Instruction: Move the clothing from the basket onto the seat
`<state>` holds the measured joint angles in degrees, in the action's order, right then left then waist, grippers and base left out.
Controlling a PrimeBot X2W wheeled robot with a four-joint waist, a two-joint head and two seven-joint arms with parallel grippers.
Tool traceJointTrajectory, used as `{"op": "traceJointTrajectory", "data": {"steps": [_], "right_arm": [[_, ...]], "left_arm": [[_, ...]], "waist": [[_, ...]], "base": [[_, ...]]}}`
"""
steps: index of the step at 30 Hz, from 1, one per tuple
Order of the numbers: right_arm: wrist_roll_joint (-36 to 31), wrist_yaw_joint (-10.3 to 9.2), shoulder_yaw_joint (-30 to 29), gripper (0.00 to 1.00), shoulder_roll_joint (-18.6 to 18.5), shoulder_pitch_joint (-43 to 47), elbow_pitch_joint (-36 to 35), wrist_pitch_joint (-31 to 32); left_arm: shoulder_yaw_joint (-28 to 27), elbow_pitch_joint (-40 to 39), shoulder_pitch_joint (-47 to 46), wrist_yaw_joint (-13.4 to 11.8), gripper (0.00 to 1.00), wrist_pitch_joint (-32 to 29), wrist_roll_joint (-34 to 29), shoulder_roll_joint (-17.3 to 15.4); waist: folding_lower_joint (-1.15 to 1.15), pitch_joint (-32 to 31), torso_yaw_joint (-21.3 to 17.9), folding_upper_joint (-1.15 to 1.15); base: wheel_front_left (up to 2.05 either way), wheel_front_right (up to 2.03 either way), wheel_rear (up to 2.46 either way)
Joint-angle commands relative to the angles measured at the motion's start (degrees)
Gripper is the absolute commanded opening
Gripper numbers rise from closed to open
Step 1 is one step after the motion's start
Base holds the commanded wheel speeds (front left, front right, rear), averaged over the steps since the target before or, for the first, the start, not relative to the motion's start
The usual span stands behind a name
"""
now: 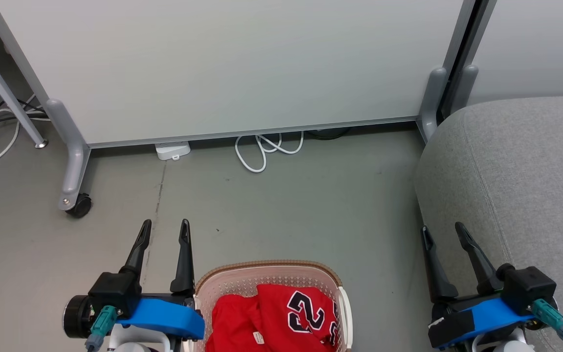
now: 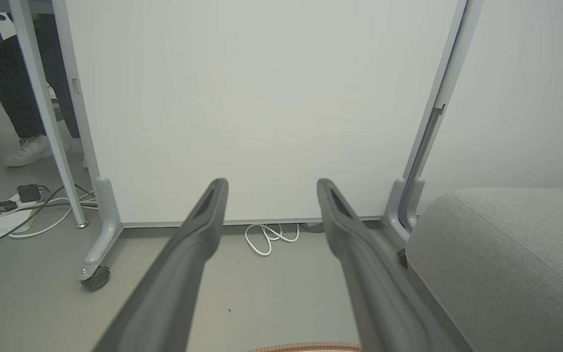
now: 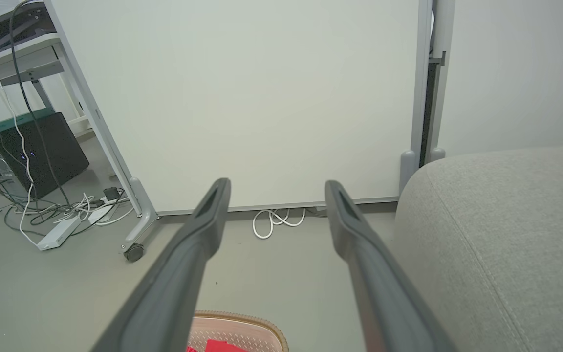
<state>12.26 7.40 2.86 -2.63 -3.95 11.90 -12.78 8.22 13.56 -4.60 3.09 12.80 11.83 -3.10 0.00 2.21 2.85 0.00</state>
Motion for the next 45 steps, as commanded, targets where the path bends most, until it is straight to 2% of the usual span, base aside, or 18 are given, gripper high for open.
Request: {"op": "traceJointTrajectory", "data": {"steps": [1, 19, 45], "right_arm": [[-1.59, 0.14, 0.21, 1.0, -0.37, -0.8, -0.27, -0.62], [-9.28, 0.16, 1.16, 1.0, -0.4, -0.49, 0.13, -2.56], [-7.98, 0.15, 0.98, 1.0, -0.38, -0.48, 0.77, -2.46]], "left_arm": [[0.21, 0.05, -0.79, 0.04, 1.0, 0.62, -1.48, 0.03], [0.99, 0.87, -0.72, -0.04, 1.0, 2.47, -8.28, 0.19], [0.92, 1.23, -0.5, 0.26, 1.0, 2.48, -5.7, 0.23]], "waist": [[0.0, -0.02, 0.08, 0.0], [0.0, 0.02, 0.69, 0.0], [0.0, 0.03, 0.72, 0.0]], "base": [[0.0, 0.0, 0.0], [0.0, 0.0, 0.0], [0.0, 0.0, 0.0]]}}
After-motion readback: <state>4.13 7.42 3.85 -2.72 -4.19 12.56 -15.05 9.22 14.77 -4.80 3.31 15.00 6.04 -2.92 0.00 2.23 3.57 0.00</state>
